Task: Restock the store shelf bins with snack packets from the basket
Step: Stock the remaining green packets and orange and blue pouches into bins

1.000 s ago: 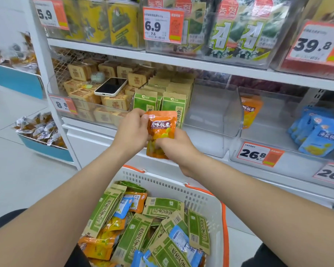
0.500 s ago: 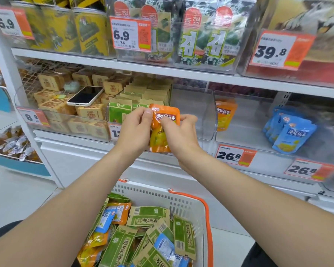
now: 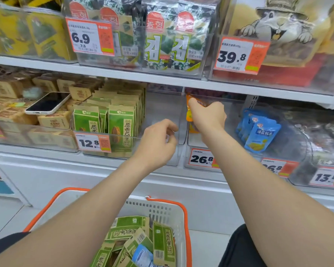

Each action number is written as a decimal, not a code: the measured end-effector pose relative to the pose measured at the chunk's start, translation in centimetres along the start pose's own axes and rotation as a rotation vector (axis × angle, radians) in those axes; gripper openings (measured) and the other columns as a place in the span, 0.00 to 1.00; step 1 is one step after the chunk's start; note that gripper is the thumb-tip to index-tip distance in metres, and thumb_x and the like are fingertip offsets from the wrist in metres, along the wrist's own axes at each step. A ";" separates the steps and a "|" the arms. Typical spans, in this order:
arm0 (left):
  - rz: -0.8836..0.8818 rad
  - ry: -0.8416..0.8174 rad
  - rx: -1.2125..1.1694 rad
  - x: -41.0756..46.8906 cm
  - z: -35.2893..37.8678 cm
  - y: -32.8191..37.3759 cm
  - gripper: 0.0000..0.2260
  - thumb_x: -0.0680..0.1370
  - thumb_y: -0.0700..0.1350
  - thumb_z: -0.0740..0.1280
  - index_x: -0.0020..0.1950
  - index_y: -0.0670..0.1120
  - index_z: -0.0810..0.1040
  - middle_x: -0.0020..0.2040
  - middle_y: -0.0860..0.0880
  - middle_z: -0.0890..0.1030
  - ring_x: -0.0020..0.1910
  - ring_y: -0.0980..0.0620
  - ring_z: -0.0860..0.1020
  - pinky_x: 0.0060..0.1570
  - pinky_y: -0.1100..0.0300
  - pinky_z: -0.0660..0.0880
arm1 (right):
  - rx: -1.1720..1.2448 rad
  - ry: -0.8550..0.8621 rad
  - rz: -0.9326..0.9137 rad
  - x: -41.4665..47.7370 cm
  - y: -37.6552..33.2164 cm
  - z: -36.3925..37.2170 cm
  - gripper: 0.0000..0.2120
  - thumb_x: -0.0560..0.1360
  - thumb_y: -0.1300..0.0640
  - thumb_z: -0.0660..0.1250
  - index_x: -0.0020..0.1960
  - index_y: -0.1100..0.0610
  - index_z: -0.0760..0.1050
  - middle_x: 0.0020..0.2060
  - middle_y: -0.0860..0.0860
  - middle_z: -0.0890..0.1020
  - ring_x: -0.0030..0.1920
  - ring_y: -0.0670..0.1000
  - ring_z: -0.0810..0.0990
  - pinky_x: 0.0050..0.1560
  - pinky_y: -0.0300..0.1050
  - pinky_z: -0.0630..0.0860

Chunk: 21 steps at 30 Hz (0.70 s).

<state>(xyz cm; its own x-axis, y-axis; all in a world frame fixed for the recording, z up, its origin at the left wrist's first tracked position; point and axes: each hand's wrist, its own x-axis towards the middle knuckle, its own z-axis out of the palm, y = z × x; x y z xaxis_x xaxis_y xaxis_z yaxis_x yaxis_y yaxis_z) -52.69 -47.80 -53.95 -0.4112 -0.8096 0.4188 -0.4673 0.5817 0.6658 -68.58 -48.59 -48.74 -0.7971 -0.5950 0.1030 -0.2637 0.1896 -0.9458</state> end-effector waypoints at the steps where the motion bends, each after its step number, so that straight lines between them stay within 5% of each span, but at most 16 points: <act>1: 0.018 -0.027 0.036 0.0 0.6 0.2 0.11 0.80 0.42 0.66 0.62 0.48 0.80 0.53 0.52 0.83 0.53 0.52 0.80 0.60 0.51 0.76 | 0.010 0.020 0.026 0.8 0.6 -0.4 0.30 0.61 0.34 0.67 0.53 0.55 0.74 0.46 0.52 0.81 0.44 0.59 0.85 0.48 0.58 0.84; 6: 0.037 -0.048 0.237 0.2 2.9 0.8 0.15 0.83 0.57 0.63 0.65 0.52 0.77 0.56 0.56 0.83 0.60 0.51 0.78 0.63 0.48 0.66 | -0.110 -0.004 0.102 4.2 4.4 -0.6 0.25 0.68 0.46 0.71 0.60 0.58 0.74 0.54 0.56 0.82 0.54 0.61 0.82 0.56 0.60 0.82; 9: 0.016 -0.052 0.211 0.7 3.4 0.5 0.17 0.83 0.60 0.63 0.65 0.51 0.77 0.55 0.55 0.84 0.57 0.50 0.80 0.61 0.48 0.71 | -0.239 -0.021 0.128 5.9 6.1 -0.2 0.28 0.62 0.42 0.75 0.57 0.53 0.76 0.53 0.54 0.83 0.56 0.61 0.81 0.61 0.60 0.79; 13: 0.025 -0.058 0.318 1.0 3.9 0.3 0.18 0.84 0.60 0.60 0.65 0.49 0.77 0.53 0.53 0.86 0.55 0.46 0.81 0.55 0.50 0.71 | -0.302 -0.099 0.066 6.7 6.5 0.5 0.27 0.66 0.49 0.80 0.61 0.55 0.74 0.56 0.55 0.82 0.58 0.60 0.81 0.60 0.54 0.80; 18: 0.051 -0.041 0.376 1.1 4.3 0.1 0.16 0.85 0.60 0.58 0.62 0.50 0.75 0.49 0.52 0.86 0.52 0.45 0.82 0.48 0.52 0.65 | -0.396 -0.151 -0.014 7.9 6.1 1.7 0.29 0.78 0.63 0.68 0.76 0.60 0.63 0.67 0.59 0.76 0.68 0.61 0.76 0.66 0.53 0.76; 21: 0.067 -0.045 0.356 1.1 4.2 -0.1 0.16 0.85 0.60 0.58 0.62 0.51 0.75 0.47 0.53 0.86 0.50 0.46 0.82 0.47 0.52 0.65 | -0.515 -0.165 0.023 8.5 6.0 1.9 0.24 0.78 0.63 0.68 0.72 0.60 0.66 0.66 0.58 0.77 0.67 0.60 0.77 0.60 0.50 0.77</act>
<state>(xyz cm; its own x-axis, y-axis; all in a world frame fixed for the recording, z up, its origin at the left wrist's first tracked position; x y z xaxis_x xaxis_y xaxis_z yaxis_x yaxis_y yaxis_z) -56.41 -48.43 -56.19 -0.4808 -0.7689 0.4216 -0.6778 0.6309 0.3777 -75.86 -54.01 -54.11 -0.7212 -0.6928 -0.0051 -0.5122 0.5382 -0.6693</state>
